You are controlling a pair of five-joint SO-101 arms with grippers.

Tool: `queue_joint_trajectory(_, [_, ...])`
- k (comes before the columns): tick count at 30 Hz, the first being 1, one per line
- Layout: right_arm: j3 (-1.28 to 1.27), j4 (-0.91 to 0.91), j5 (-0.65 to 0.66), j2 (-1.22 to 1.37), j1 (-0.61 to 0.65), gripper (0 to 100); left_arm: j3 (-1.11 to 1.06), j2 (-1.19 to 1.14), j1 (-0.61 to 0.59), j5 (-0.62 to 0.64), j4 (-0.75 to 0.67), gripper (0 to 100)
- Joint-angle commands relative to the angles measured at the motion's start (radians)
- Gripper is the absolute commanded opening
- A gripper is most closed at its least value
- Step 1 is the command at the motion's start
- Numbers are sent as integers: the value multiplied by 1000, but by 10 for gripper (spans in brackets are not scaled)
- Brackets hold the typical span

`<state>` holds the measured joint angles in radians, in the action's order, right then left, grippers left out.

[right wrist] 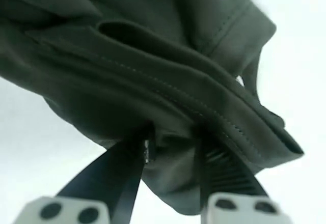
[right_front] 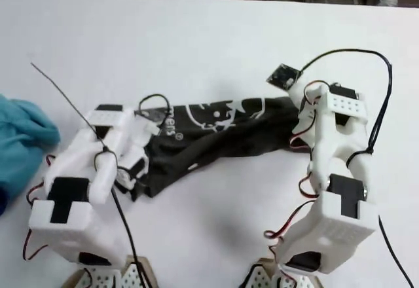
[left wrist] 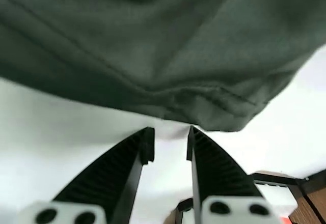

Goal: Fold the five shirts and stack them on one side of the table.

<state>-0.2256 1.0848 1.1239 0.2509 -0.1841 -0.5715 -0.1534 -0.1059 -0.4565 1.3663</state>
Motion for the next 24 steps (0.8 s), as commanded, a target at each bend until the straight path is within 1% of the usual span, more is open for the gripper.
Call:
queue_joint_trajectory(1, [12,21,2,-15,1,140,79,43,-15,0,78,138])
queue_joint_trajectory(7, [12,21,2,-15,24,139,372,43,-15,5,293,138])
queue_joint_trajectory(9, [12,19,2,-15,30,139,444,40,-5,32,316,138])
queue_joint_trajectory(11, [12,19,2,-15,31,139,466,35,17,63,310,139])
queue_joint_trajectory(14, [12,16,2,-15,31,139,420,32,87,123,250,139])
queue_joint_trajectory(19, [12,16,2,-15,31,139,234,34,221,172,84,139])
queue_joint_trajectory(24, [12,16,2,-15,25,139,79,35,226,172,-66,137])
